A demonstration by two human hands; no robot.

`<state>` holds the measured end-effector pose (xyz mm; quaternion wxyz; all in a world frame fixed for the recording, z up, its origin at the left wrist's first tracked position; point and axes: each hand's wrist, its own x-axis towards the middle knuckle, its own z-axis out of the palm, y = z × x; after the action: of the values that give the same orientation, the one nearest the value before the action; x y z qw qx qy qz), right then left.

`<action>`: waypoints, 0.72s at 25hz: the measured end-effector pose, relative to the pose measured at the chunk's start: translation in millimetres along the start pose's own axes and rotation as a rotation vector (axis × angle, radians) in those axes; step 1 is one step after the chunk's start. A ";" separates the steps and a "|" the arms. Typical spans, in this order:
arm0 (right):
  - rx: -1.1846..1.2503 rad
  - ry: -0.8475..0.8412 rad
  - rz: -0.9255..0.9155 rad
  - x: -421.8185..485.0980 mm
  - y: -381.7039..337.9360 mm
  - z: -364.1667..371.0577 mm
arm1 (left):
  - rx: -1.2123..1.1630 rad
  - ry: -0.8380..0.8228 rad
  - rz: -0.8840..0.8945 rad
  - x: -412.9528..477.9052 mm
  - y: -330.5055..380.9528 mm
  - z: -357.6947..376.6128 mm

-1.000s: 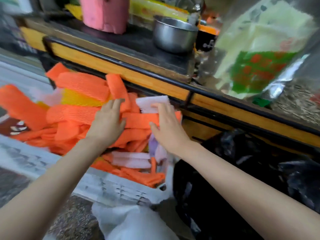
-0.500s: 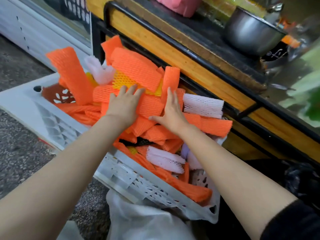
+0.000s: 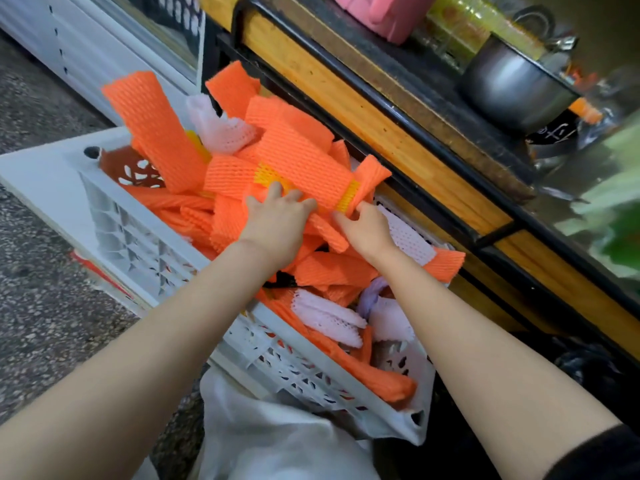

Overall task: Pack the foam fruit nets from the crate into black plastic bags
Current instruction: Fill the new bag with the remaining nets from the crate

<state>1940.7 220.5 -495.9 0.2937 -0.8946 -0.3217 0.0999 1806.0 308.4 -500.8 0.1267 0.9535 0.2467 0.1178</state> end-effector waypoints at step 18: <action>0.299 0.036 0.098 -134.1 38.5 -91.8 | -0.757 0.061 -0.088 -50.7 97.3 3.4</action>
<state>1890.7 69.2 -445.8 0.4239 -0.8572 -0.2541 0.1450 1806.8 200.0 -483.1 0.4675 0.8238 0.2299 0.2235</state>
